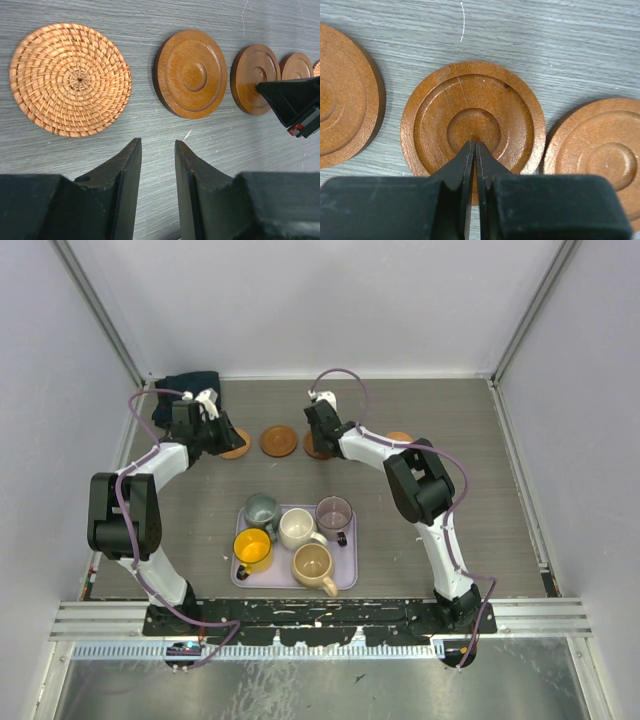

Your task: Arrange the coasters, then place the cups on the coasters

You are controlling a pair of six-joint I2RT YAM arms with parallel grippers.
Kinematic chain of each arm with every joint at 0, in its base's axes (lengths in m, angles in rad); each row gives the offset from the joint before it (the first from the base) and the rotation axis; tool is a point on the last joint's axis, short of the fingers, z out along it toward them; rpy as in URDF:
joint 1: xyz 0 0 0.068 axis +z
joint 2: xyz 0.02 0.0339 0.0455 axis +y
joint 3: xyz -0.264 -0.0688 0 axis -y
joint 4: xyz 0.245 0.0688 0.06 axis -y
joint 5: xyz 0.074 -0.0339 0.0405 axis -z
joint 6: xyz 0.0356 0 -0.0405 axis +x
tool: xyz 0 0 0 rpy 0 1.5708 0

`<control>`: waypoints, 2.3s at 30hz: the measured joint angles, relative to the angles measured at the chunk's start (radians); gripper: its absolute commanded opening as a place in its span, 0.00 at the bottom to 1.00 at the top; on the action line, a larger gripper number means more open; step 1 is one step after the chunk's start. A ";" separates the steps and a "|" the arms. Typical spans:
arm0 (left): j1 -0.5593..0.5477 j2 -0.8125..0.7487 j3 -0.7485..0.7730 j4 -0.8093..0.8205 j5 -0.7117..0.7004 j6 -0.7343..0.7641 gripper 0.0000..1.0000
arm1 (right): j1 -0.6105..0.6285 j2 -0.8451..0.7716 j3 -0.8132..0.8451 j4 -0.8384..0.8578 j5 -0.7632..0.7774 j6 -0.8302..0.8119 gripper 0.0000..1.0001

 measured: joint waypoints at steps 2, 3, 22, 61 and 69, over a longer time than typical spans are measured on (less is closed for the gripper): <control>0.000 0.000 0.000 0.000 0.000 0.000 0.34 | 0.000 0.000 0.017 -0.024 0.011 -0.018 0.13; 0.000 0.000 0.000 0.000 0.000 0.000 0.34 | 0.000 0.000 0.027 -0.033 0.019 -0.027 0.14; 0.000 -0.019 -0.008 0.001 0.000 0.000 0.35 | -0.151 -0.261 -0.188 0.046 0.111 -0.050 0.20; 0.000 -0.037 -0.035 0.020 0.017 -0.008 0.35 | -0.240 -0.128 -0.195 0.012 0.007 0.046 0.16; 0.000 -0.037 -0.035 0.020 0.018 -0.008 0.35 | -0.248 -0.118 -0.179 0.008 -0.012 0.035 0.16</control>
